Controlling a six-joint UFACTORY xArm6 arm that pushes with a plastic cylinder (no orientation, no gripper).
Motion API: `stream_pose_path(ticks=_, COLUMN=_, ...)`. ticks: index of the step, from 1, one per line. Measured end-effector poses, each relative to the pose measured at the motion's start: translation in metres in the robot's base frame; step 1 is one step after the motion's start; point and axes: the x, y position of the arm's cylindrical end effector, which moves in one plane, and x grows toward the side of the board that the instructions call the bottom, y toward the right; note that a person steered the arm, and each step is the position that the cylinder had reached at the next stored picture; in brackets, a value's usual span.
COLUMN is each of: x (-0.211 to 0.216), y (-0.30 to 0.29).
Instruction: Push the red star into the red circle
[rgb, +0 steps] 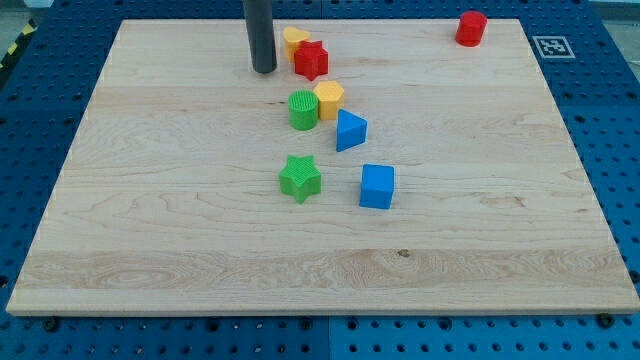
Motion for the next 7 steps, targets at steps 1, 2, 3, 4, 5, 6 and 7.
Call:
stream_pose_path(ticks=1, x=-0.003, y=0.027)
stream_pose_path(ticks=2, x=0.008, y=0.07)
stream_pose_path(ticks=3, x=0.027, y=0.108)
stream_pose_path(ticks=4, x=0.028, y=0.137)
stream_pose_path(ticks=5, x=0.021, y=0.156)
stream_pose_path(ticks=6, x=0.011, y=0.16)
stream_pose_path(ticks=7, x=-0.006, y=0.161)
